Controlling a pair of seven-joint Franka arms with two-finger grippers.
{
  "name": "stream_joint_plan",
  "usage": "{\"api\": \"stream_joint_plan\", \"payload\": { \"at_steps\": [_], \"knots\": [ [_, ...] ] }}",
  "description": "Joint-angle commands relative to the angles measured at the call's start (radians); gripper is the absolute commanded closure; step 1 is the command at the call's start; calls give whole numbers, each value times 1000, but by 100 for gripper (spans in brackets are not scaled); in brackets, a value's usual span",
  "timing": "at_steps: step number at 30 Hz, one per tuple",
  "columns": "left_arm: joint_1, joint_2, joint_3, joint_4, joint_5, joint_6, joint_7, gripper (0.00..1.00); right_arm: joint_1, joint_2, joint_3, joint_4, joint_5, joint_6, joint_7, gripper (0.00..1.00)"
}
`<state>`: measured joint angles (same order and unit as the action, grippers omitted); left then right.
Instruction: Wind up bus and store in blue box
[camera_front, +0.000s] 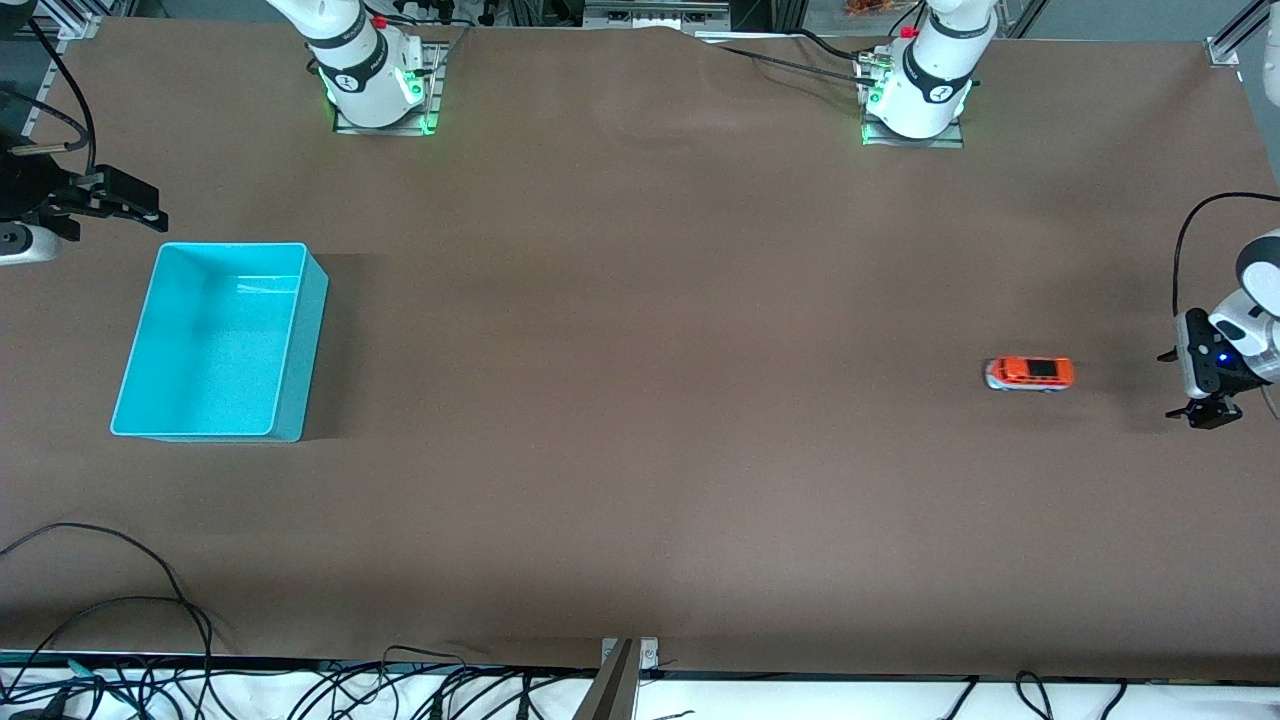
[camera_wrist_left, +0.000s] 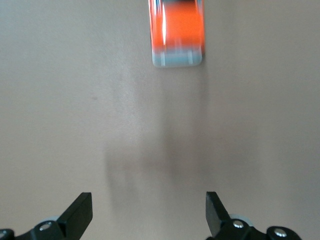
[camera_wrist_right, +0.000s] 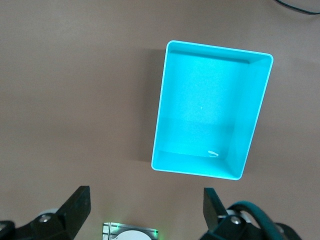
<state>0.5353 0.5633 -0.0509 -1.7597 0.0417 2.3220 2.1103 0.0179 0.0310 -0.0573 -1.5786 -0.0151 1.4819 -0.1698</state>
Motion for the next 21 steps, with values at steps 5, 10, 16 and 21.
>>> {"api": "stream_joint_plan", "payload": {
  "at_steps": [5,10,16,21],
  "knots": [
    [-3,-103,6,3,-19,-133,-107,0,1,6,2,25,-5,-8,7,0],
    [-8,-112,3,49,-33,-232,-243,0,0,7,1,23,-5,-8,7,0],
    [-20,-114,-41,123,-31,-332,-354,0,0,7,1,23,-6,-9,7,0],
    [-20,-143,-104,155,-22,-400,-501,0,2,6,0,15,-9,-22,30,0]
  ]
}}
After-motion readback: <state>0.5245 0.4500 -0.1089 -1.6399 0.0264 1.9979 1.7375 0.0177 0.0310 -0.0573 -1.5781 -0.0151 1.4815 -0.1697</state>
